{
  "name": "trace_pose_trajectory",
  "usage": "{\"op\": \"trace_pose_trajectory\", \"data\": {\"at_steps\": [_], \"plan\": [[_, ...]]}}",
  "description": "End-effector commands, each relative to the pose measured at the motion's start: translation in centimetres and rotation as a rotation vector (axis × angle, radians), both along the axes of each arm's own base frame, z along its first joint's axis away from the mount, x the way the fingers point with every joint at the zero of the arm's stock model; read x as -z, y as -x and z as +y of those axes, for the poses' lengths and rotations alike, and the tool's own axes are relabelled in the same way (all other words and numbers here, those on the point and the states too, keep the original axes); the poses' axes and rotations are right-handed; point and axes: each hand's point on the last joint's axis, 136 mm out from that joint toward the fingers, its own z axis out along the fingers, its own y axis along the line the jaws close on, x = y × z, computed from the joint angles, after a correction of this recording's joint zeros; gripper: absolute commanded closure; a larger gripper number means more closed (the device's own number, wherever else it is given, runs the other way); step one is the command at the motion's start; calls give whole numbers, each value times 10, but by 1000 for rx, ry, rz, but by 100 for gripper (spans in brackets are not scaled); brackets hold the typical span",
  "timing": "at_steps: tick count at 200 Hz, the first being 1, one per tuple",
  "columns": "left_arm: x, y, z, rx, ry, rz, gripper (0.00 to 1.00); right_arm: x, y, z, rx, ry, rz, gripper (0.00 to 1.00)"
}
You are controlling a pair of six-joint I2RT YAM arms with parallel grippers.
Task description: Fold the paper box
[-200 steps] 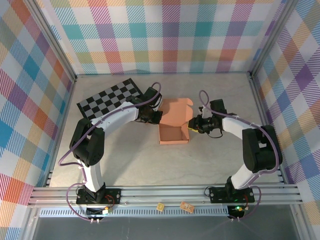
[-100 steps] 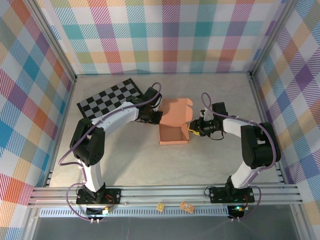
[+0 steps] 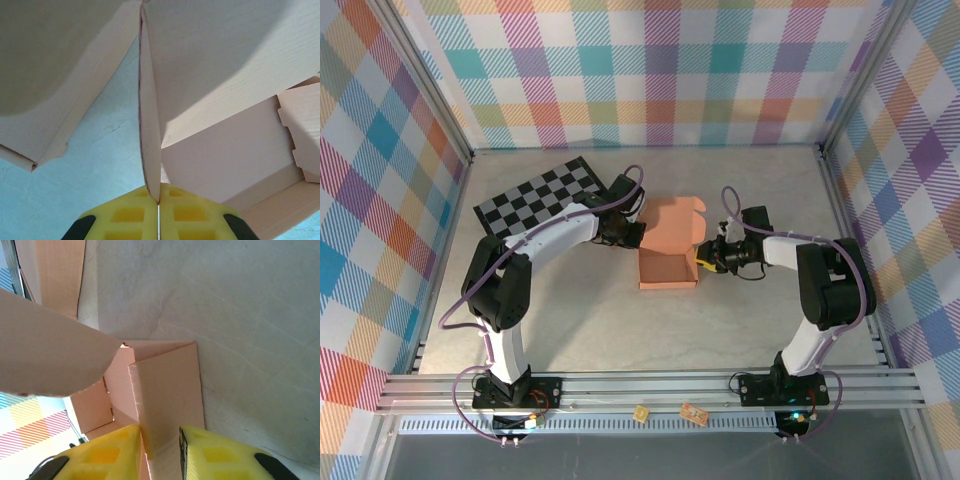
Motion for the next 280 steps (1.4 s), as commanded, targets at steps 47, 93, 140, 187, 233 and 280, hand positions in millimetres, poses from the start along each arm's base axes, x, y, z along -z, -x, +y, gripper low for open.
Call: {"op": "trace_pose_trajectory", "data": {"at_steps": [47, 93, 140, 187, 233, 280], "plan": [[-1, 0, -3, 7, -5, 8, 92, 13, 5, 4, -14, 26, 37, 78], [0, 0, -4, 6, 1, 11, 92, 24, 10, 6, -33, 103, 72, 79], [0, 2, -4, 6, 3, 12, 92, 36, 14, -1, -31, 252, 105, 84], [0, 4, -4, 6, 6, 15, 92, 39, 17, -3, -29, 415, 84, 95], [-2, 5, -4, 7, 5, 15, 92, 37, 17, -13, 7, 562, 79, 100], [-5, 5, -1, -1, -1, 11, 92, 11, 11, -3, 3, 508, 11, 85]]}}
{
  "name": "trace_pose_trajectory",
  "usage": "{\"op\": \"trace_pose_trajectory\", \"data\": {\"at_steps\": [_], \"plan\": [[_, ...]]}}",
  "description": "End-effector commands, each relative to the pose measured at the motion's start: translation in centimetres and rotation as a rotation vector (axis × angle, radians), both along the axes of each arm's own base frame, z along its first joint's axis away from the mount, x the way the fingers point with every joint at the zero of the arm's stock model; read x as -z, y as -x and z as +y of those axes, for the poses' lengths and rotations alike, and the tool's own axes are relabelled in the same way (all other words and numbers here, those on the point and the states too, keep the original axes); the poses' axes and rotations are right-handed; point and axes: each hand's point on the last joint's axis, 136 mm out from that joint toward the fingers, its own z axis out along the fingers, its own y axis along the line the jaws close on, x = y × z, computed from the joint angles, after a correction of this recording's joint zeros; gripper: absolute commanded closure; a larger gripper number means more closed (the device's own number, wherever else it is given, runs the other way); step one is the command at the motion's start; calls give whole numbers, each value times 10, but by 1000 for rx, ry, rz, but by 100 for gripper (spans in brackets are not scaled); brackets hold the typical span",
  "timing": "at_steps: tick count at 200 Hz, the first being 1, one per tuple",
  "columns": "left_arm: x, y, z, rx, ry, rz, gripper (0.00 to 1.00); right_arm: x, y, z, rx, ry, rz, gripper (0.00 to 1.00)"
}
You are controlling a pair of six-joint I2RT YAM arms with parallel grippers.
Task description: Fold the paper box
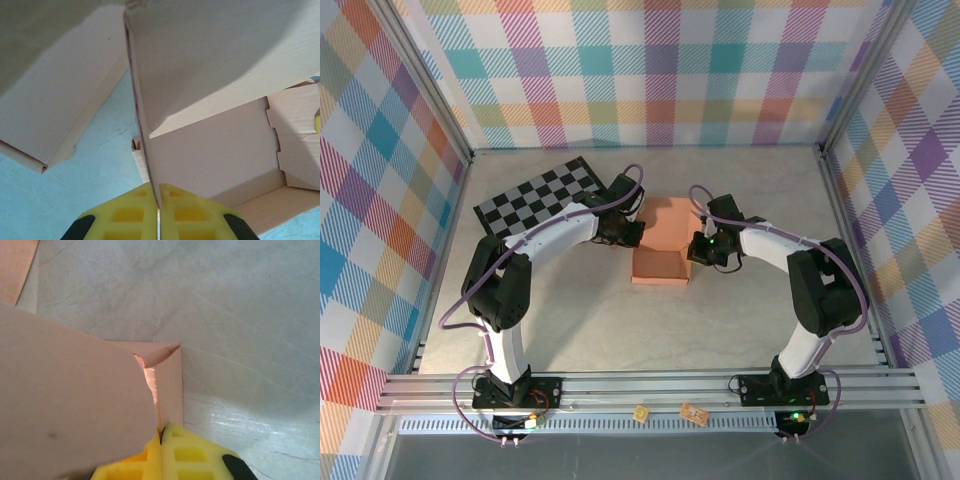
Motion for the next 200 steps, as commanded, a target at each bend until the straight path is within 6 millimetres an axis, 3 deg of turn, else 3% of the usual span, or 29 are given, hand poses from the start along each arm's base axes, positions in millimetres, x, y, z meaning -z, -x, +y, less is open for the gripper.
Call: {"op": "trace_pose_trajectory", "data": {"at_steps": [1, 28, 83, 110, 150, 200], "plan": [[-5, 8, -3, 7, 11, 25, 92, 9, 17, -18, 28, 90, 58, 84], [-5, 8, -2, 3, 8, 23, 92, -10, 17, -11, 4, 35, 11, 67], [-5, 8, -2, 2, 9, 24, 92, -15, 34, -7, 12, -57, -13, 59], [-5, 9, -2, 2, 12, 24, 92, -5, 37, -6, 5, -55, 25, 60], [-4, 10, -1, 3, 12, 27, 92, 1, 22, -4, -11, -20, 21, 66], [-5, 11, -4, -1, 26, 29, 92, 22, 20, -13, -21, 146, 59, 72]]}}
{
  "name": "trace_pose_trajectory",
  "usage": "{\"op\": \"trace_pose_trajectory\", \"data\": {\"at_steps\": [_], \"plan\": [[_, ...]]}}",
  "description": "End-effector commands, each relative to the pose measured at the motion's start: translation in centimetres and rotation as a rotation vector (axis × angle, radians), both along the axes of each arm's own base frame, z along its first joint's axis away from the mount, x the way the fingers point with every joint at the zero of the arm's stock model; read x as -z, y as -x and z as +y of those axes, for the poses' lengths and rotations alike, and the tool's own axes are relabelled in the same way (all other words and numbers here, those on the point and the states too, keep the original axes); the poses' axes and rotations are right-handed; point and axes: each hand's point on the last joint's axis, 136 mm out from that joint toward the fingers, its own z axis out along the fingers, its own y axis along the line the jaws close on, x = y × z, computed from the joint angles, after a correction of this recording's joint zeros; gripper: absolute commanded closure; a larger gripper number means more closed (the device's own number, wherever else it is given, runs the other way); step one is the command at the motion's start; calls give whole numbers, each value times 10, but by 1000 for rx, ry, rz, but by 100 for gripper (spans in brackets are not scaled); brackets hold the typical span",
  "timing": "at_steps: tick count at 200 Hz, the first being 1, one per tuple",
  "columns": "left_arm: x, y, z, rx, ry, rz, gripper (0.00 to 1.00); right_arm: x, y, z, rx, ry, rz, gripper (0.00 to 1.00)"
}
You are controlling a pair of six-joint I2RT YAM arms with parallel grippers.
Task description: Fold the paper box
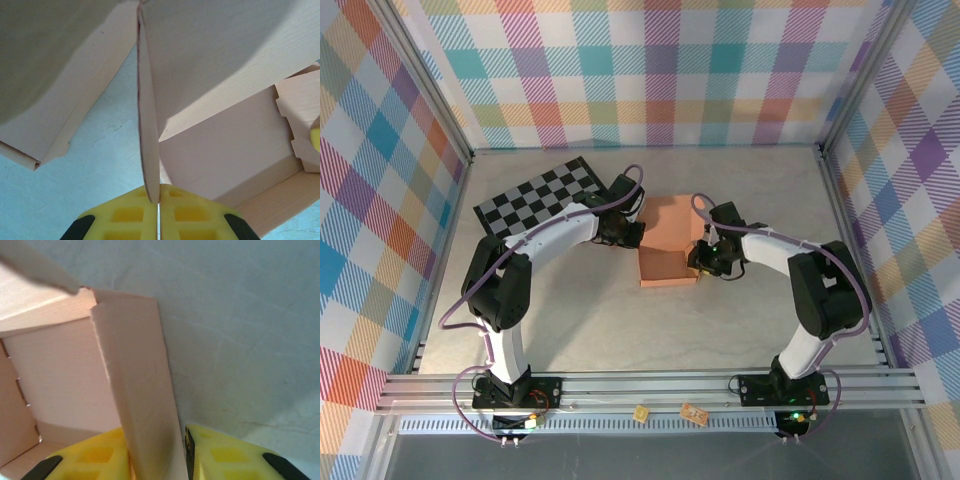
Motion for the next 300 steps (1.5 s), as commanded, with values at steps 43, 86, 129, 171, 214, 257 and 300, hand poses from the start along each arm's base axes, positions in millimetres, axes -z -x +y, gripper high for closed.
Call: {"op": "trace_pose_trajectory", "data": {"at_steps": [43, 86, 129, 171, 214, 257, 300], "plan": [[-10, 8, -7, 4, 19, 5, 91, 10, 3, -19, -64, 369, 18, 85], [-10, 8, -8, 6, 22, 6, 91, 16, 6, -34, -95, 578, 48, 93], [-10, 7, -9, 7, 25, 6, 91, 16, 7, -28, -136, 621, 33, 81], [-10, 7, -9, 6, 25, 5, 91, 15, 3, -27, -151, 635, 24, 79], [-10, 8, -11, 8, 32, 7, 91, 16, 6, -32, -154, 655, 19, 100], [-9, 7, -12, 10, 33, 10, 91, 11, 5, -30, -153, 636, -13, 91], [-11, 7, -13, 11, 41, 7, 91, -16, 2, -24, -139, 559, -76, 58]]}}
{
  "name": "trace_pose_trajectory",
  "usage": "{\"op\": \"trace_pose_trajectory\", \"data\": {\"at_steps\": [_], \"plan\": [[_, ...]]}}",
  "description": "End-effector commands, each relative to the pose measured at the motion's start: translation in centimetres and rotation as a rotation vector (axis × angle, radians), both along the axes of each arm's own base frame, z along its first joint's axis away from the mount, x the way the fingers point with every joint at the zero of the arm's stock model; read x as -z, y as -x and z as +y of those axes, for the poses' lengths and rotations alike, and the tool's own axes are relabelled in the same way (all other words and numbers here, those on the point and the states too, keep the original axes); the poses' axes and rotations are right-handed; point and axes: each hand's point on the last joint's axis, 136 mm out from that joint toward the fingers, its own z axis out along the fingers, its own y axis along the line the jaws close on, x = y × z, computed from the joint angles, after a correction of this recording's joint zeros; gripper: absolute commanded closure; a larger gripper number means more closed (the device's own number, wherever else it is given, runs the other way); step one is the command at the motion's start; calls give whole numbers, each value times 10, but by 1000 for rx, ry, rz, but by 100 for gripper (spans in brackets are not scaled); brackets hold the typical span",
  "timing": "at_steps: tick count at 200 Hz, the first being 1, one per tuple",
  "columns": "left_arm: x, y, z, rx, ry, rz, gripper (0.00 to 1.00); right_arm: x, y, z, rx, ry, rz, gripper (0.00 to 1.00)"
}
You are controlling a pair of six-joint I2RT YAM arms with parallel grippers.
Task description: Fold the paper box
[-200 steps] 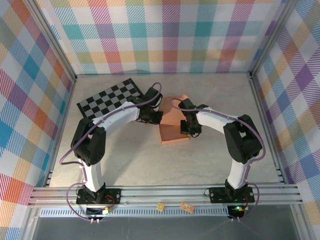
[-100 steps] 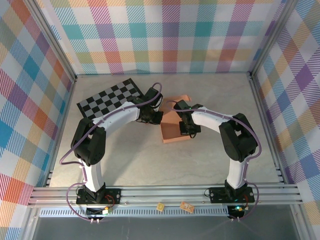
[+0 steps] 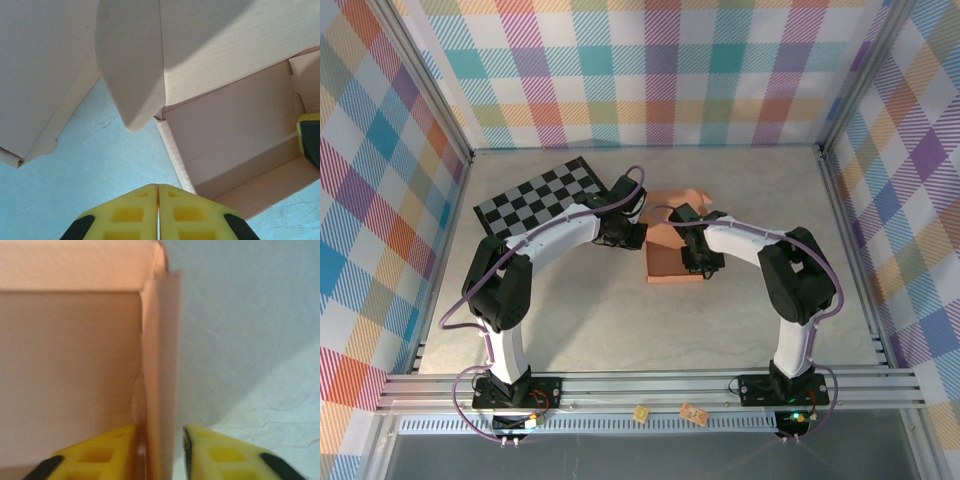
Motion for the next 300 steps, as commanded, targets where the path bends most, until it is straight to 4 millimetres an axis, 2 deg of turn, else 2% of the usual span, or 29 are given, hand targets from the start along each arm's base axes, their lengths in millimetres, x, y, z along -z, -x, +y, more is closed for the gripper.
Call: {"op": "trace_pose_trajectory", "data": {"at_steps": [1, 41, 74, 98, 131, 168, 193, 230, 250, 278, 300], "plan": [[-11, 3, -7, 10, 27, -4, 91, -24, 4, -1, -8, -47, -29, 58], [-16, 3, -10, 12, 44, -6, 91, -44, 0, -2, 9, -133, -75, 51], [-13, 4, -11, 14, 45, 3, 91, -40, -9, 2, 12, -176, -62, 51], [-13, 6, -11, 15, 47, 6, 91, -33, -18, 8, 13, -176, -55, 56], [-12, 6, -12, 17, 50, 11, 91, -24, -34, 5, 31, -112, -71, 65], [-12, 6, -14, 23, 54, 13, 91, -12, -41, -3, 30, -44, -71, 73], [-11, 6, -16, 26, 55, 17, 91, -6, -45, -3, 19, -31, -78, 75], [-13, 4, -17, 26, 56, 14, 91, -4, -45, -8, 26, -2, -85, 94], [-13, 4, -17, 28, 57, 14, 91, -3, -42, -11, 17, 5, -93, 100], [-13, 4, -18, 27, 61, 12, 91, -3, -40, -9, -4, -16, -105, 100], [-18, 3, -19, 24, 66, 6, 91, -12, -41, -8, -16, -35, -134, 86]]}}
